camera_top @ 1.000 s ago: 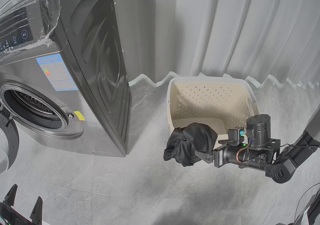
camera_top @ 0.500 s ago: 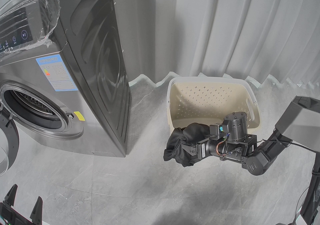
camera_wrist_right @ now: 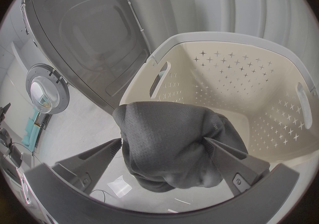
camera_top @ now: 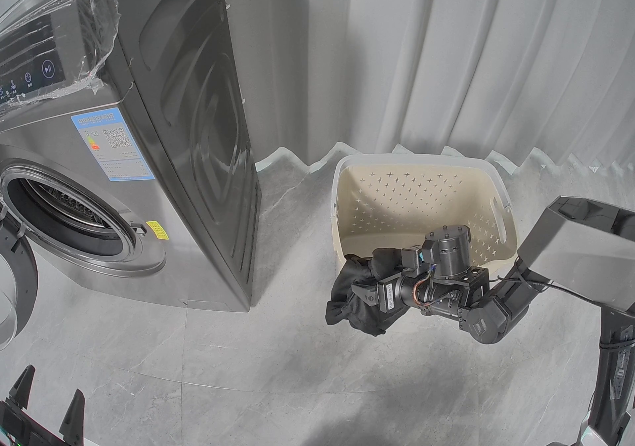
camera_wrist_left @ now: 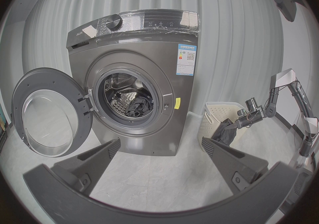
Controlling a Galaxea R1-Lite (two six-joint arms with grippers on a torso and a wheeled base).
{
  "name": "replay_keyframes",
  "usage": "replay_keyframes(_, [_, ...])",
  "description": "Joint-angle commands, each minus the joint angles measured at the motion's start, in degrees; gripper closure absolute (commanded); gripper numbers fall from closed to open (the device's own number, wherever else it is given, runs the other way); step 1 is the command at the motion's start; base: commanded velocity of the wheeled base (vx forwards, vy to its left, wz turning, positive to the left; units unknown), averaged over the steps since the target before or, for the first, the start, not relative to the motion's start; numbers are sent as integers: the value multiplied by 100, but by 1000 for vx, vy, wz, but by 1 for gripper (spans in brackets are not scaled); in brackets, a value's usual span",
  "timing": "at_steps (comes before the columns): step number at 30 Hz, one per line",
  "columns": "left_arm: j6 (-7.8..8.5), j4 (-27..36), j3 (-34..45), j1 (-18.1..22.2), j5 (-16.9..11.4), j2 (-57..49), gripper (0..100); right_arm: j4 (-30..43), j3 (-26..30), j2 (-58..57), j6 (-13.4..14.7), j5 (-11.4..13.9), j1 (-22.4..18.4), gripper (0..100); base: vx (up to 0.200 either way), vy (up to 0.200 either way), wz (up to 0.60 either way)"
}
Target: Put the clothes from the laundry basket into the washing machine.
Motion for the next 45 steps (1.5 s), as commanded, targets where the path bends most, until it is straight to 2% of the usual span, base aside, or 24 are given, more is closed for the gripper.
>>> replay_keyframes(1, [-1,-1,84,0,1,-66,0,-5,-92,85,4,9,-5,0,0,0,0])
replay_keyframes(2, [-1,-1,92,0,1,-66,0,-5,-92,85,4,9,-5,100,0,0,0])
replay_keyframes(13, [8,-1,92,0,-8,-66,0,4,-31,-196,-67,9,-57,100,0,0,0])
replay_keyframes(21, [-1,-1,92,0,-8,-66,0,83,479,-864,-84,17,-92,100,0,0,0])
replay_keyframes(28, [-1,-1,92,0,-8,-66,0,-180,716,-627,-76,17,-242,100,0,0,0])
replay_keyframes(29, [-10,-1,92,0,-8,-66,0,-224,707,-574,-76,17,-259,0,0,0,0])
replay_keyframes(45, [-10,-1,92,0,-8,-66,0,-295,742,-311,-128,44,-259,0,0,0,0])
